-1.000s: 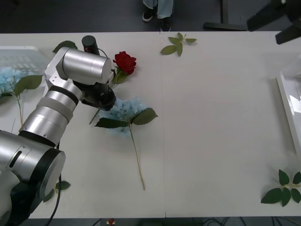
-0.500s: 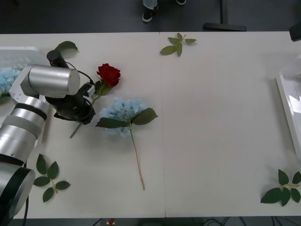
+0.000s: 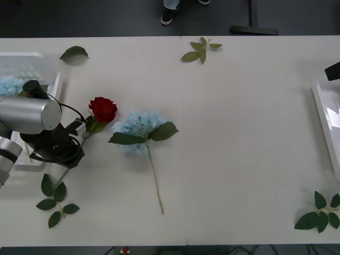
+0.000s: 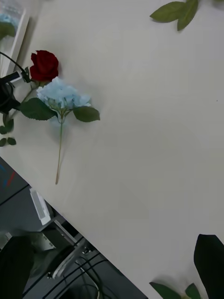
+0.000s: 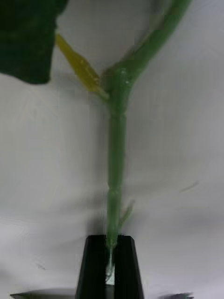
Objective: Place the red flowers into the right box and the blue flowers into the left box. If a person shows an open palm, hand one flower to the person first, then continue sorting.
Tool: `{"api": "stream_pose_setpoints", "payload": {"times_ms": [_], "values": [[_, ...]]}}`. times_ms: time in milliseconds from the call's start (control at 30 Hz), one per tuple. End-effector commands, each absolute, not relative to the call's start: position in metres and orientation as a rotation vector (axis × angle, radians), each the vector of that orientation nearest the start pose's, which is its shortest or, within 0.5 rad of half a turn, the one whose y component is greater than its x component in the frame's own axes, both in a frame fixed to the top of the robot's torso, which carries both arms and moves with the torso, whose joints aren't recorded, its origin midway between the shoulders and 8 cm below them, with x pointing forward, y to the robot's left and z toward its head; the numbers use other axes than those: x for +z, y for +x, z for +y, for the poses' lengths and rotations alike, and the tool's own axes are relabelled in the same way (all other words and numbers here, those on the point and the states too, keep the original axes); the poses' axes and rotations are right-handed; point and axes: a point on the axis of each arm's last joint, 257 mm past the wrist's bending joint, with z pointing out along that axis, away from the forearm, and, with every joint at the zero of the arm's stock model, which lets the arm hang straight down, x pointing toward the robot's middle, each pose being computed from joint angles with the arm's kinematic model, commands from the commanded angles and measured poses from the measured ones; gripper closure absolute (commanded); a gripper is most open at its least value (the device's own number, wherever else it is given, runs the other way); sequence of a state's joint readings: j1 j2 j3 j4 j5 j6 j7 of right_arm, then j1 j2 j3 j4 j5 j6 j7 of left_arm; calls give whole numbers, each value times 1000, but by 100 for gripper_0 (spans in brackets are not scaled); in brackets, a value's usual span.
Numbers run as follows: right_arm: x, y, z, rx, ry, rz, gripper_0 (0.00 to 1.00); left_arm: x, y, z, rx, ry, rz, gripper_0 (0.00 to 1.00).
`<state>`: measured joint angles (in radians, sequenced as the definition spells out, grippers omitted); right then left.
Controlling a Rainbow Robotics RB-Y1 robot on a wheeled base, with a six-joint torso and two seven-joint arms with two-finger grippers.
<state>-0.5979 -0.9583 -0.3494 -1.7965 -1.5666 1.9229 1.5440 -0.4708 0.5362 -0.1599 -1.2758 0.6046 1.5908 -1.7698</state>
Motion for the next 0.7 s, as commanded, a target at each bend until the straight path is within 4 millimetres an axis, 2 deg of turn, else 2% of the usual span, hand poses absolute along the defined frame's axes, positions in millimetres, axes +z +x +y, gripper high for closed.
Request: {"api": "stream_pose_setpoints", "payload": {"times_ms": [33, 100, 133, 300, 367, 467, 633, 700], "values": [[-1, 403, -284, 556, -690, 2418, 0, -368, 432, 322, -15, 527, 2999, 29], [-4, 404, -284, 545, -695, 2426, 0, -365, 435, 317, -35, 521, 2990, 3], [-6, 404, -284, 542, -698, 2431, 0, -363, 437, 314, -44, 520, 2985, 0], [-9, 405, -285, 530, -697, 2439, 0, -353, 442, 303, -82, 545, 2974, 0], [-9, 405, -286, 526, -694, 2440, 0, -340, 445, 295, -100, 569, 2964, 0], [-10, 406, -286, 525, -694, 2441, 0, -320, 453, 276, -127, 612, 2933, 0], [-10, 406, -287, 517, -694, 2441, 0, -300, 478, 240, -198, 634, 2838, 0], [-11, 407, -287, 513, -695, 2442, 0, -297, 485, 232, -205, 635, 2811, 0]]}}
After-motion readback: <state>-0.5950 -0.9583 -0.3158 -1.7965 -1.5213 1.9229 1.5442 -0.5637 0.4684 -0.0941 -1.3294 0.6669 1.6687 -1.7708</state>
